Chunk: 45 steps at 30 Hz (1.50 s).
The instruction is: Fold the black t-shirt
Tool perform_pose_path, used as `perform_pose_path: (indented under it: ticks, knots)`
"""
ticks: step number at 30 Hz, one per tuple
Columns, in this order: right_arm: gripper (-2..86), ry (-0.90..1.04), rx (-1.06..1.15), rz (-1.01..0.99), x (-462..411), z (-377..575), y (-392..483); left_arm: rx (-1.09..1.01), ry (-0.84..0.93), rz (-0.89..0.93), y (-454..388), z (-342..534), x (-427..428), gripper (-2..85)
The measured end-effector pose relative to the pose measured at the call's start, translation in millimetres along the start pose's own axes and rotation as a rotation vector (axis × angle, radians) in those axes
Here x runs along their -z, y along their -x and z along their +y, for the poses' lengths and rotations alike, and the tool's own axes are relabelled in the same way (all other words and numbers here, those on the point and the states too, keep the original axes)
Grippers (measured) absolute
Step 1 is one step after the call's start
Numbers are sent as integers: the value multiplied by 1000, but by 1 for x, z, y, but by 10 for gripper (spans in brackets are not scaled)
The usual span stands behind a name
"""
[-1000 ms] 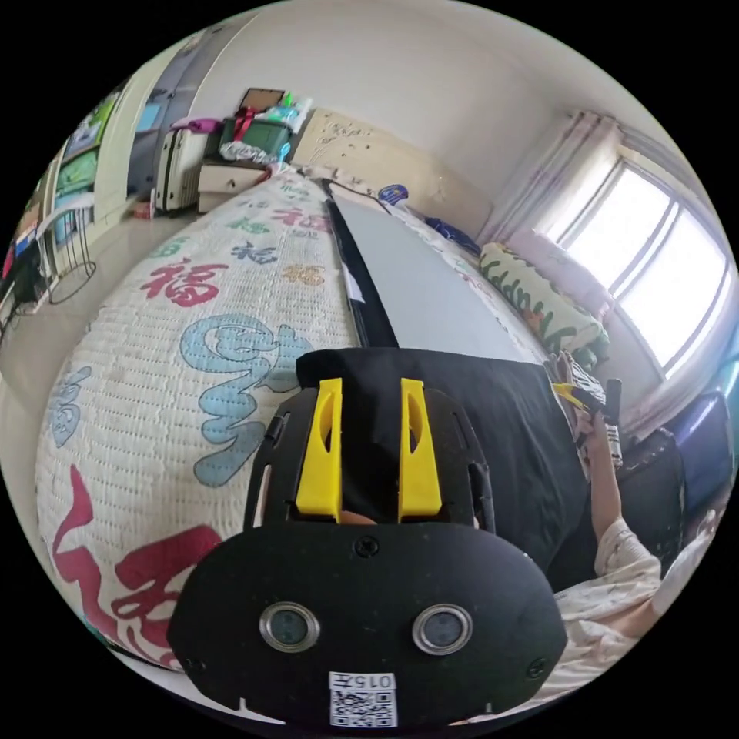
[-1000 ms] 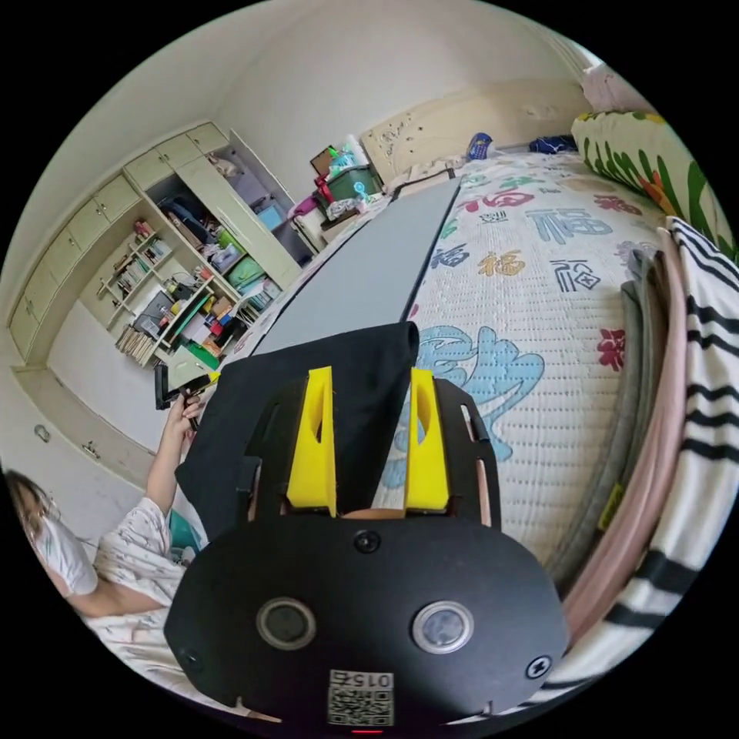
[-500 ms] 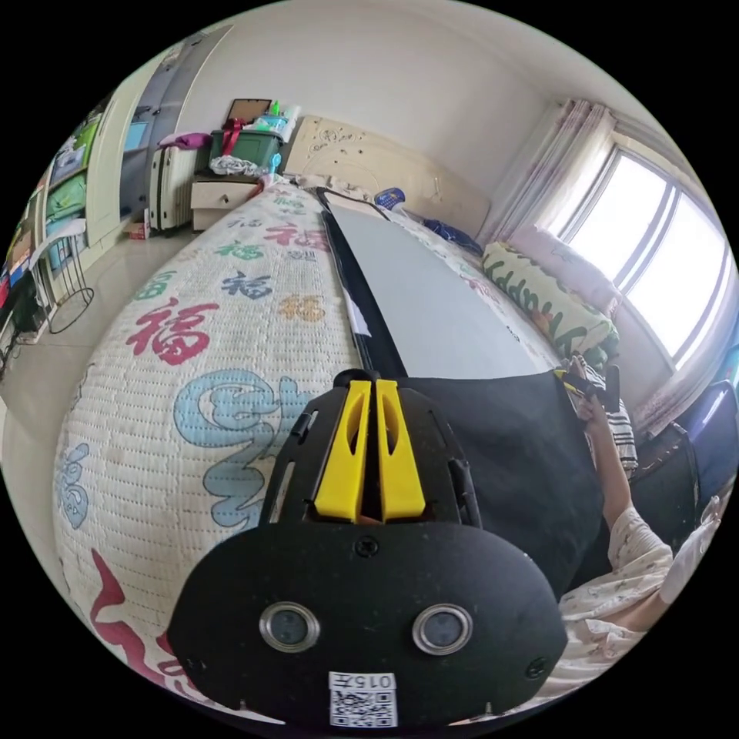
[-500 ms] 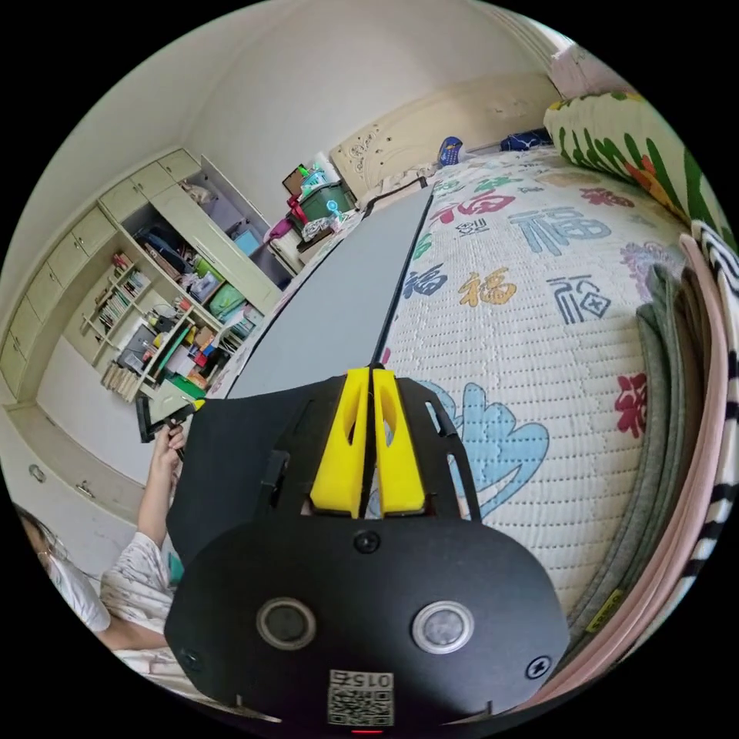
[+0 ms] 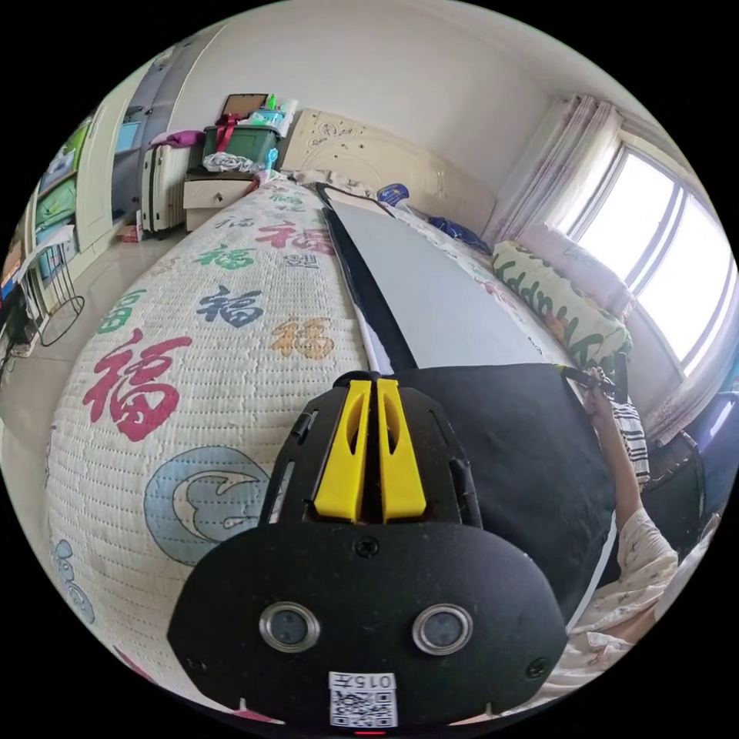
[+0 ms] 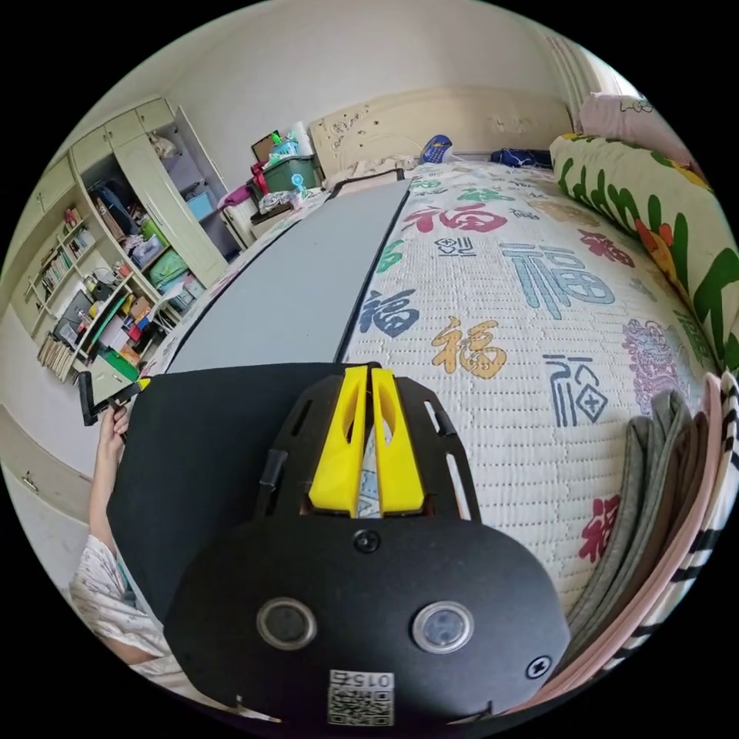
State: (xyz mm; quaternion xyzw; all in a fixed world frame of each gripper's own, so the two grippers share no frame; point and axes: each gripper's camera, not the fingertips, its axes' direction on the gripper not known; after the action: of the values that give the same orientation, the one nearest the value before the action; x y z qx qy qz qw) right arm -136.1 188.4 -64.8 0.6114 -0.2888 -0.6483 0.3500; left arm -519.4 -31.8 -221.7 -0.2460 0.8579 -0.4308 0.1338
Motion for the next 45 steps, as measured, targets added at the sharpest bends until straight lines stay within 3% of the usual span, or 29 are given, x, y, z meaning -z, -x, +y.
perform_pose_path:
  ticks: [6,10,14,17,22,28,34,45]
  knots:
    - [15,-189,123,174,74,101,-9,-12,14,-22,-9,-15,-6,3]
    - [37,-361,468,60,132,213,93,-27,4,-40,-13,-22,-9,2]
    - [106,-165,806,-146,110,318,221,-44,-16,-63,-13,-24,-13,1]
    - [102,-31,997,-340,82,385,288,-80,-21,-113,-18,-26,-20,-1]
    - [100,191,1158,-416,2,465,346,-90,-26,-131,-4,-30,-33,-1]
    - [98,303,1109,-385,-53,497,334,-26,-10,-14,54,-38,-52,2]
    - [31,339,1097,-337,-68,511,317,51,-34,106,122,-33,-72,2]
    - [38,400,1022,-421,-64,490,272,-12,10,-13,189,-2,-143,5]
